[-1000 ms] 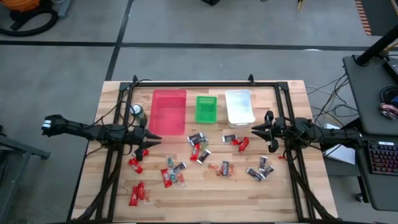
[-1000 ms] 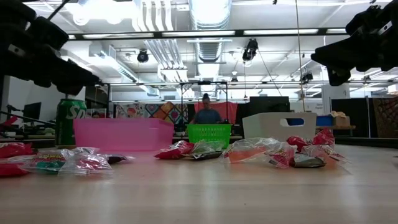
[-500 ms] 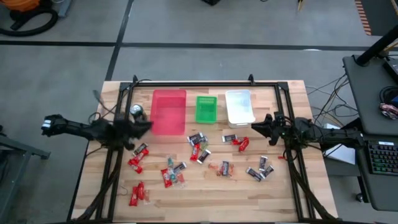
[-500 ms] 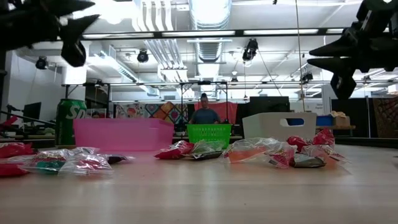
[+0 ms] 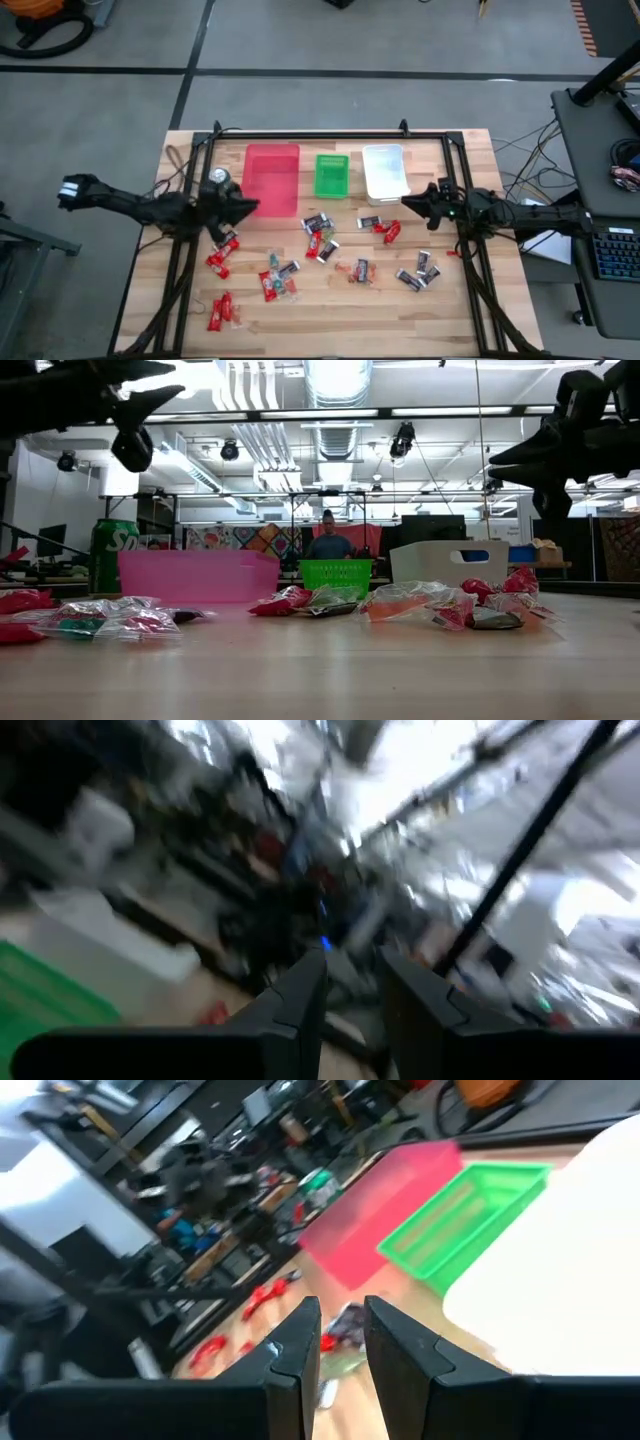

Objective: Sort candy
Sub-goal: Put the red chocolate into the green bin

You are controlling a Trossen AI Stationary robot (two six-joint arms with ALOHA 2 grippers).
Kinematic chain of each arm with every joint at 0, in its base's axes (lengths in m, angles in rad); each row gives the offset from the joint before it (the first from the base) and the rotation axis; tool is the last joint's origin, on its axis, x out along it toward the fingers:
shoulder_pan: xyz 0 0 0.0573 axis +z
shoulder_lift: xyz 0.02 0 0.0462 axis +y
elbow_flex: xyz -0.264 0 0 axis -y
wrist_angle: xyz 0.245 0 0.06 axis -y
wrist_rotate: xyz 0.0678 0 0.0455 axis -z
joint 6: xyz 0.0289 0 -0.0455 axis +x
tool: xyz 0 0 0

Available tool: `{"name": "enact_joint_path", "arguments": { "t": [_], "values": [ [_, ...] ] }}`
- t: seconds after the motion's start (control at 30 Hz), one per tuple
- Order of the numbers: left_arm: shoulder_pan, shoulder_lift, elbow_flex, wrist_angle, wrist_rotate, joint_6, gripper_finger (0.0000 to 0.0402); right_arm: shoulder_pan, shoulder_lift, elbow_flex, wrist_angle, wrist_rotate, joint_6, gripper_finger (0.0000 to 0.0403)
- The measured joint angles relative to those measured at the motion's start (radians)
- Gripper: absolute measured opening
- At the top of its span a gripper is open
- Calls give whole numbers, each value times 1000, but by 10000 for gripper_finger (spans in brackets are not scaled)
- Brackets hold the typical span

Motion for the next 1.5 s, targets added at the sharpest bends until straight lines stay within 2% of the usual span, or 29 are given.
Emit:
{"name": "enact_joint_path", "arguments": {
  "t": [0.13, 0.33, 0.53, 0.67, 0.77, 0.9, 1.3, 1.5],
  "values": [
    [-2, 118, 161, -298, 138, -128, 75, 0, 1, 1, 16, 36, 0, 73],
    [-26, 302, 408, -895, 104, -268, 75, 0, 0, 2, 36, 82, -71, 73],
    [-63, 469, 588, -1339, 104, -462, 75, 0, 2, 3, 31, 81, -94, 73],
    [-91, 570, 660, -1570, 207, -618, 75, 0, 2, 3, 31, 81, -95, 73],
    [-120, 637, 690, -1643, 275, -682, 75, 0, 2, 3, 31, 81, -95, 73],
    [-164, 713, 708, -1650, 318, -689, 75, 0, 2, 3, 31, 81, -95, 73],
    [-171, 858, 696, -1795, 336, -718, 76, 0, 2, 3, 30, 76, -106, 73],
    [-170, 885, 687, -1833, 327, -705, 115, 0, 2, 4, 31, 72, -102, 73]
  ]
}}
